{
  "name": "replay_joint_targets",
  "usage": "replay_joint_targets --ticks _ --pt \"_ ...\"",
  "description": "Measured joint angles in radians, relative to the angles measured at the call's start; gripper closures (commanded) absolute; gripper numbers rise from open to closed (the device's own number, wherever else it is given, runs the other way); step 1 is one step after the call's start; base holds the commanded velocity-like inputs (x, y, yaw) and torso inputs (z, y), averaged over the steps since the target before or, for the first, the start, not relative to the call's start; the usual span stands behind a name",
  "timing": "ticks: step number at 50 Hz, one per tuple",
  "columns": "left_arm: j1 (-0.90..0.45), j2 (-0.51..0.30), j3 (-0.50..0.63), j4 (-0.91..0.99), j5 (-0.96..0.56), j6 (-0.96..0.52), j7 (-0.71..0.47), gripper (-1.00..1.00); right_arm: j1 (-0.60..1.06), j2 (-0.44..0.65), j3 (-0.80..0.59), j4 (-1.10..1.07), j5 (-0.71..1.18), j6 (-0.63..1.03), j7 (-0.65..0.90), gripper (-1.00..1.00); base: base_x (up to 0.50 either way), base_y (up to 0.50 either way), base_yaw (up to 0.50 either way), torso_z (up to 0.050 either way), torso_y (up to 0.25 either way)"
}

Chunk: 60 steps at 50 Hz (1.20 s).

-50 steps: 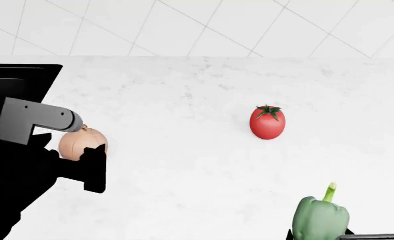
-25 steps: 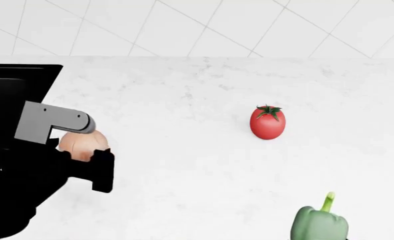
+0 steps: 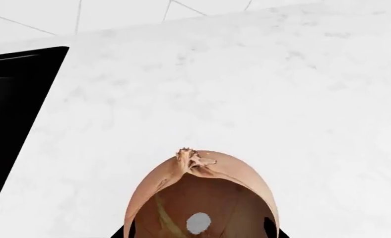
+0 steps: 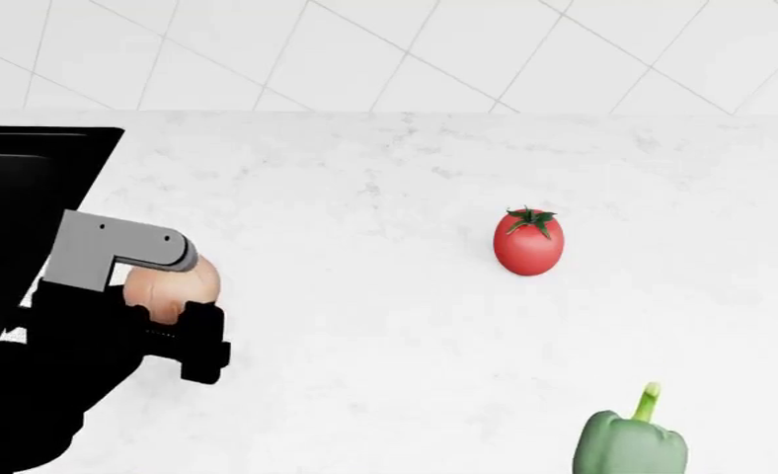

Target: Place the avocado, onion, tomato and bell pepper on the cutting board.

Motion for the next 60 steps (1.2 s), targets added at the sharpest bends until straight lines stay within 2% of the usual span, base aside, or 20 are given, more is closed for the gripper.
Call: replay_joint_targets --ticks 5,11,22,32,43,60 --pt "0.011 -0.016 -0.011 0.063 -0.015 -0.01 -0.022 1.0 -0.002 -0.001 0.004 -0.002 0.0 0.002 -0.004 1.0 0.0 0.0 0.0 0.0 0.0" --pt "0.028 -0.062 -0.045 0.241 -0.073 -0.053 -0.09 1.0 -0.007 -0.012 0.016 -0.004 -0.013 0.007 -0.019 1.0 0.0 0.0 0.0 0.0 0.0" --pt "0.073 -0.197 -0.188 0.716 -0.379 -0.171 -0.356 1.0 0.011 -0.075 0.022 0.002 -0.091 0.035 -0.076 1.0 0.0 0.0 0.0 0.0 0.0" --pt "0.195 -0.299 -0.301 1.013 -0.561 -0.164 -0.529 1.0 0.085 -0.154 -0.031 0.049 -0.206 0.08 -0.139 1.0 0.0 0.0 0.0 0.0 0.0" --pt "0.311 -0.351 -0.372 1.149 -0.615 -0.128 -0.604 1.0 0.135 -0.204 -0.067 0.085 -0.292 0.104 -0.199 1.0 0.0 -0.02 0.0 0.0 0.0" --pt "0.397 -0.396 -0.428 1.221 -0.659 -0.087 -0.651 1.0 0.197 -0.193 -0.101 0.078 -0.224 0.096 -0.139 1.0 0.0 -0.5 0.0 0.0 0.0"
